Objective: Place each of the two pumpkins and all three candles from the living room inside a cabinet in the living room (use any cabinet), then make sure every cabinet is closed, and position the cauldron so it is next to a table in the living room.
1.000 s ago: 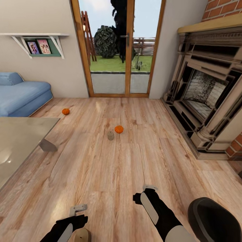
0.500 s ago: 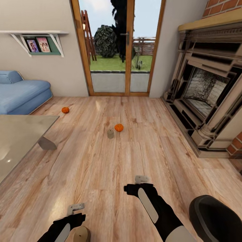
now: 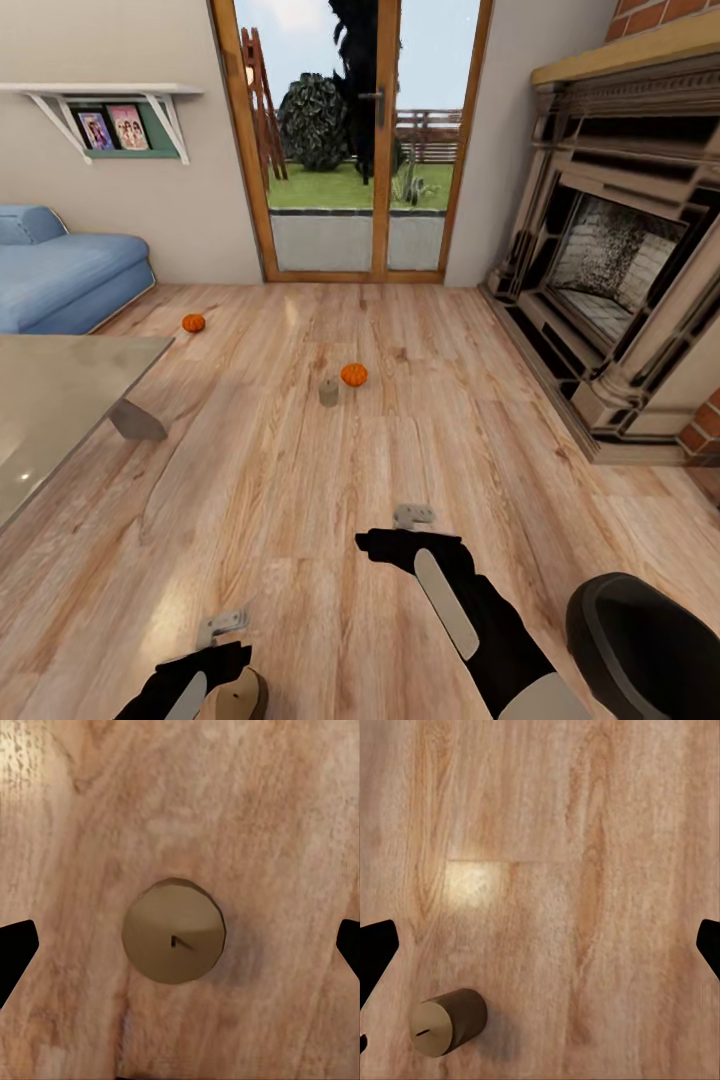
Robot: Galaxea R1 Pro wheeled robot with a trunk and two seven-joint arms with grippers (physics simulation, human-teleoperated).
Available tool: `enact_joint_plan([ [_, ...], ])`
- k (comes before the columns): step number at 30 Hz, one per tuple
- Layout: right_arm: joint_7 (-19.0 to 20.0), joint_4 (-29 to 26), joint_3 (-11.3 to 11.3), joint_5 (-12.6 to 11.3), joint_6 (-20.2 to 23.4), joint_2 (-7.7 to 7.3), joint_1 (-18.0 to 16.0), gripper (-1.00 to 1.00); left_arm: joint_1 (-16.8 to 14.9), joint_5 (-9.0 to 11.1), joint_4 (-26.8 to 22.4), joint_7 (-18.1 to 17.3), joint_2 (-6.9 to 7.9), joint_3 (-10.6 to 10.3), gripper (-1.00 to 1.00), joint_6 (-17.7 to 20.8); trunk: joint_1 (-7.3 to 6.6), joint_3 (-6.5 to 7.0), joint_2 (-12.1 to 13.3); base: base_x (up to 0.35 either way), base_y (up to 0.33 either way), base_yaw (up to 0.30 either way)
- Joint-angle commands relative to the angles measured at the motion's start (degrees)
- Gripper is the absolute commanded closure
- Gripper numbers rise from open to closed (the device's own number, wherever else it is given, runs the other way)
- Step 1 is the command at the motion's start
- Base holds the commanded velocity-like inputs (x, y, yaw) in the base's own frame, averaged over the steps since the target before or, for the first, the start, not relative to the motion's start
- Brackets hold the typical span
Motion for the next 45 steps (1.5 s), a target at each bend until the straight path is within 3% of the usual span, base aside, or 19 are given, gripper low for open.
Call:
enact_joint_plan([
  [1,-0.1,-0.1,0.1,-0.6,0.1,-0.16,0.0,-1.0,0.0,0.6,0.0,0.6,0.09,-0.3,-1.0,-0.2,0.22,-0.23,-0.4,0.0,0.0,0.0],
  [12,1.5,-2.7,0.4,-0.8,0.7,-0.4,0.4,-1.0,0.0,0.4,0.4,0.6,-0.39,-0.4,-1.0,-0.9,2.63,-2.21,-4.8,0.0,0.0,0.0],
  [16,9.7,-8.3,0.3,-0.7,3.2,-0.63,3.5,-1.0,0.0,0.2,0.4,0.6,-0.43,-0.6,-1.0,-0.9,3.51,-2.92,-6.5,0.0,0.0,0.0],
  [20,12.9,-9.2,0.2,-0.5,3.5,-0.68,4.1,-1.0,0.0,0.2,0.4,0.6,-0.44,-0.6,-1.0,-1.7,4.39,-3.64,-8.1,0.0,0.0,0.0],
  [29,13.6,-9.4,0.3,-0.7,3.5,-0.66,4.3,-1.0,0.0,0.2,0.4,0.6,-0.52,-0.7,-1.0,-3.1,6.37,-5.26,-11.7,0.0,0.0,0.0],
  [40,13.7,-9.3,0.4,-0.7,3.5,-0.6,4.3,-1.0,0.0,-2.1,0.4,0.7,-0.56,-0.7,-1.0,-3.2,8.78,-7.23,-16.1,0.0,0.0,0.0],
  [45,13.7,-9.2,0.4,-0.7,3.5,-0.6,4.3,-1.0,0.0,-2.1,0.4,0.7,-0.61,-0.7,-1.0,-3.2,8.91,-8.34,-16.1,0.0,0.0,0.0],
])
